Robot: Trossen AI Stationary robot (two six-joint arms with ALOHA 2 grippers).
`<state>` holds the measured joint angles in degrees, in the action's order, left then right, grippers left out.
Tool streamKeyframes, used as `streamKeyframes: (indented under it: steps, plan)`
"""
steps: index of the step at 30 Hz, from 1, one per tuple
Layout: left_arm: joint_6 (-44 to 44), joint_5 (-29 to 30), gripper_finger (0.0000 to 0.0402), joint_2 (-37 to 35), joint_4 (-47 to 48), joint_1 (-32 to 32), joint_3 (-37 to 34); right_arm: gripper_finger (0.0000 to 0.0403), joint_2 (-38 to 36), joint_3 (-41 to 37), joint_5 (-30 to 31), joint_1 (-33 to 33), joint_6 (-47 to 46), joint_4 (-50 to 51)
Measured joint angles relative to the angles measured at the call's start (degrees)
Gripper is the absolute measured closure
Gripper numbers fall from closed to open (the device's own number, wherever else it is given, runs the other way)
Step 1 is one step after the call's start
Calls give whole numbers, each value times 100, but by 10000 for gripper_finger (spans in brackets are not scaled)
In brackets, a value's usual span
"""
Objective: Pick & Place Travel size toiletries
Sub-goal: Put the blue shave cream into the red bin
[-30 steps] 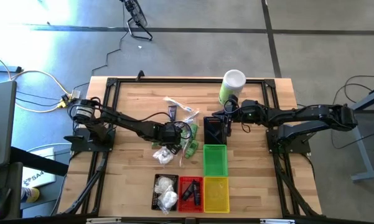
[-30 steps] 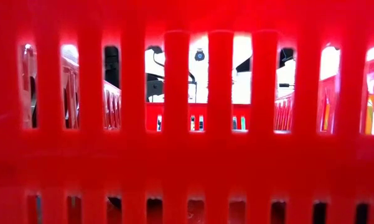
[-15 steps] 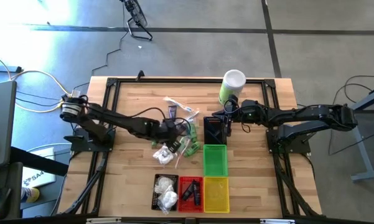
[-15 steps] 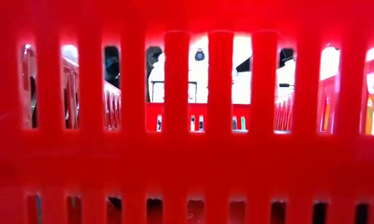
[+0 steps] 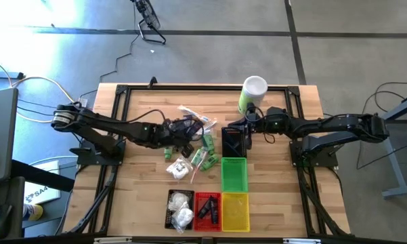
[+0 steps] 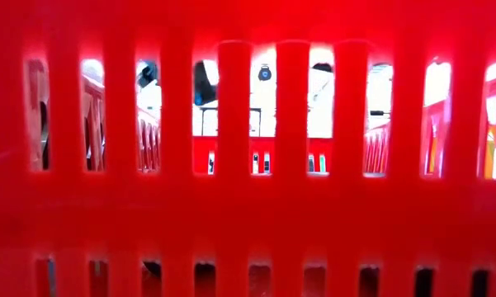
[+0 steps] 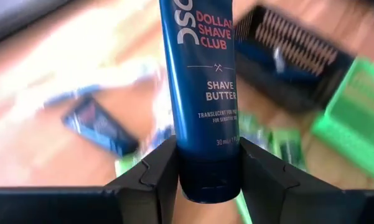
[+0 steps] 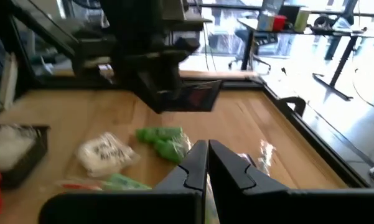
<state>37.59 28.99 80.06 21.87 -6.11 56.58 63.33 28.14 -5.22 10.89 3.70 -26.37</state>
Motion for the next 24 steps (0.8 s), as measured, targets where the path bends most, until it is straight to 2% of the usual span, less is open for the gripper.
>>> streamKeyframes:
  steps: [9, 16, 20, 24]
  plan:
    - [-1481, 614, 265, 68, -1539, 0, 3, 395, 0, -2, -97, -2, -897, -527]
    - [-1839, 678, 265, 270, -1928, 0, -12, 392, 0, -2, -265, -30, -1258, -631]
    - [-1873, 657, 265, 391, -2045, -2, -9, 359, 0, -2, -249, -121, -1412, -730]
    - [-2080, 655, 265, 519, -2236, -45, -12, 293, 2, -2, 61, -237, -1625, -815]
